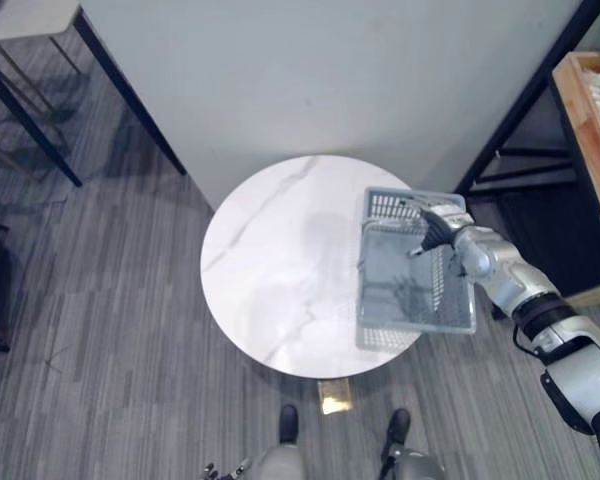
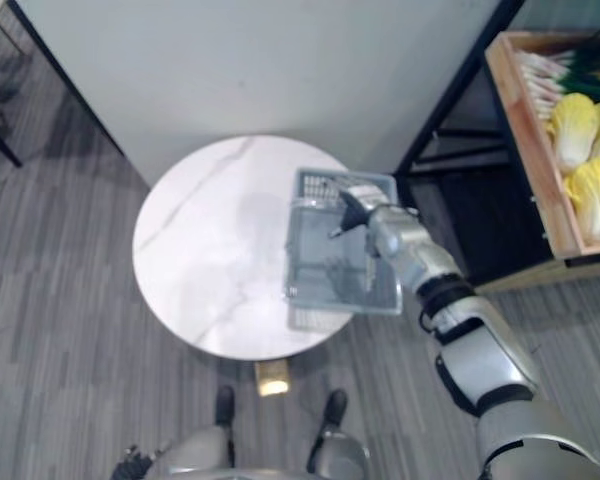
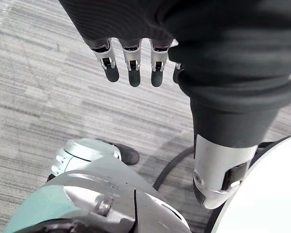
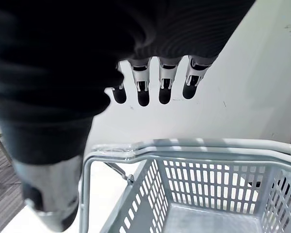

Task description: Pick vegetable in the basket

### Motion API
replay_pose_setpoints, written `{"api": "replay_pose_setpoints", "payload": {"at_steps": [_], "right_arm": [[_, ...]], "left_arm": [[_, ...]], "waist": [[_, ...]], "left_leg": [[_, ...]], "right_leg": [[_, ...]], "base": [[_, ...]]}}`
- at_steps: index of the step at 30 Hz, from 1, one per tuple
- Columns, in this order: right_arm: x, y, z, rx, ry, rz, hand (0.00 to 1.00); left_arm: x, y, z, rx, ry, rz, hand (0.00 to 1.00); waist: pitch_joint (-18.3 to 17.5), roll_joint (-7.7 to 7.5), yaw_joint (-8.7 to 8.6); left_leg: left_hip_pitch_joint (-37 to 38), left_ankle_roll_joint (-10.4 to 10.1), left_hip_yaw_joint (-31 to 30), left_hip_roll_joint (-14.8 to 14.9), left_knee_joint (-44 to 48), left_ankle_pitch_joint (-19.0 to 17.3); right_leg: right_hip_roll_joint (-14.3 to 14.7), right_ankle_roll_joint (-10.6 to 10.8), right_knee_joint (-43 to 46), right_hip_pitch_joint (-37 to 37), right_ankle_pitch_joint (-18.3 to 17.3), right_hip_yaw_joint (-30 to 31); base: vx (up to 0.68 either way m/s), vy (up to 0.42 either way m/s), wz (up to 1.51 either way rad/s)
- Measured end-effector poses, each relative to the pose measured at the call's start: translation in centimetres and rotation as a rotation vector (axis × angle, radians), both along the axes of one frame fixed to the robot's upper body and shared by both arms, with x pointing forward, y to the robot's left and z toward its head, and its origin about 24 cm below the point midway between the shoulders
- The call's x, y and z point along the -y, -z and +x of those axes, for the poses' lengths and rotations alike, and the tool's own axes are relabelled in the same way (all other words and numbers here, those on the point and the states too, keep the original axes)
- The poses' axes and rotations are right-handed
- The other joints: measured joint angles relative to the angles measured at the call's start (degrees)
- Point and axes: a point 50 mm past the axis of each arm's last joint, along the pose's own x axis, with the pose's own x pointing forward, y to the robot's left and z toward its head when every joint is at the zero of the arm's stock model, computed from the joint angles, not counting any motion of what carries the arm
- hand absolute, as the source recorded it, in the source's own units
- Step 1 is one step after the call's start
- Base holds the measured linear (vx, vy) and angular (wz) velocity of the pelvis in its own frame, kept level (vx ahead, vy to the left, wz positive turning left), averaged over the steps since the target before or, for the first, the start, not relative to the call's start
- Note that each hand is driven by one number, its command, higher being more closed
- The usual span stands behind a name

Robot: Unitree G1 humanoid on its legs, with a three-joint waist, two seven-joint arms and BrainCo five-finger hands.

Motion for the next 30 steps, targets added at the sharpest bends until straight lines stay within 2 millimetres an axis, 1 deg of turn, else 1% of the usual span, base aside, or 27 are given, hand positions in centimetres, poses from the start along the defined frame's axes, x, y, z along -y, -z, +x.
{"api": "replay_pose_setpoints", "payload": {"at_steps": [4,7,9,11,14,21,22,30], "right_arm": [[-0.2,-0.1,0.2,-0.001,0.009,0.005,0.0],[-0.2,-0.3,0.4,0.0,0.018,0.006,0.0],[0.1,-0.7,0.7,0.007,0.037,0.01,0.0],[0.3,-1.0,0.8,0.02,0.047,0.02,0.0],[1.2,-1.6,1.1,0.037,0.097,0.045,0.0],[2.2,-2.4,1.4,0.072,0.152,0.081,0.0],[2.3,-2.4,1.4,0.074,0.157,0.084,1.0],[3.8,-3.4,1.6,0.121,0.237,0.14,1.0]], "left_arm": [[0.1,-0.1,0.5,0.01,0.005,-0.001,0.0],[0.1,-0.2,1.2,0.028,0.012,-0.001,0.0],[0.2,-0.2,1.6,0.037,0.015,-0.001,0.0],[0.1,-0.3,1.7,0.044,0.012,0.0,0.0],[0.3,-0.3,2.0,0.057,-0.008,-0.012,0.0],[0.4,-0.4,2.7,0.073,0.008,-0.012,0.0],[0.4,-0.4,2.8,0.078,0.015,-0.009,0.0],[0.6,-0.5,3.1,0.087,0.028,-0.01,0.0]], "waist": [[1.03,0.35,-0.02],[1.91,0.5,0.13],[2.96,0.66,0.1],[3.27,0.65,0.09],[4.35,1.12,0.26],[5.38,1.43,0.25],[5.48,1.53,0.28],[6.27,2.18,0.43]], "left_leg": [[-0.57,0.0,0.25,-0.02,0.01,0.0],[-1.26,0.05,0.32,-0.02,0.1,0.03],[-1.28,0.06,0.3,-0.04,0.24,0.04],[-1.88,0.06,0.3,-0.1,0.44,0.04],[-2.47,0.06,0.1,-0.28,1.07,0.04],[-4.13,0.18,0.07,-0.71,1.95,0.11],[-4.14,0.18,0.01,-0.71,1.99,0.11],[-5.19,0.38,-0.73,-0.73,2.09,0.28]], "right_leg": [[-0.01,0.0,0.19,-0.85,0.0,0.32],[-0.04,0.0,0.59,-1.82,0.0,0.53],[-0.14,-0.01,1.05,-2.0,0.0,0.7],[-0.22,-0.01,1.19,-2.56,0.0,0.79],[-0.48,-0.01,1.28,-2.8,0.0,0.73],[-1.11,-0.01,2.54,-4.68,0.0,1.09],[-1.12,-0.01,2.65,-4.7,0.0,1.08],[-1.13,-0.02,3.09,-5.74,-0.01,0.97]], "base": [[0.0,-0.003,-0.04],[0.0,-0.002,-0.01],[0.0,0.0,0.0],[0.0,0.0,0.0],[-0.01,-0.001,0.01],[-0.01,-0.001,0.0],[0.0,0.0,0.0],[0.0,0.0,0.0]]}}
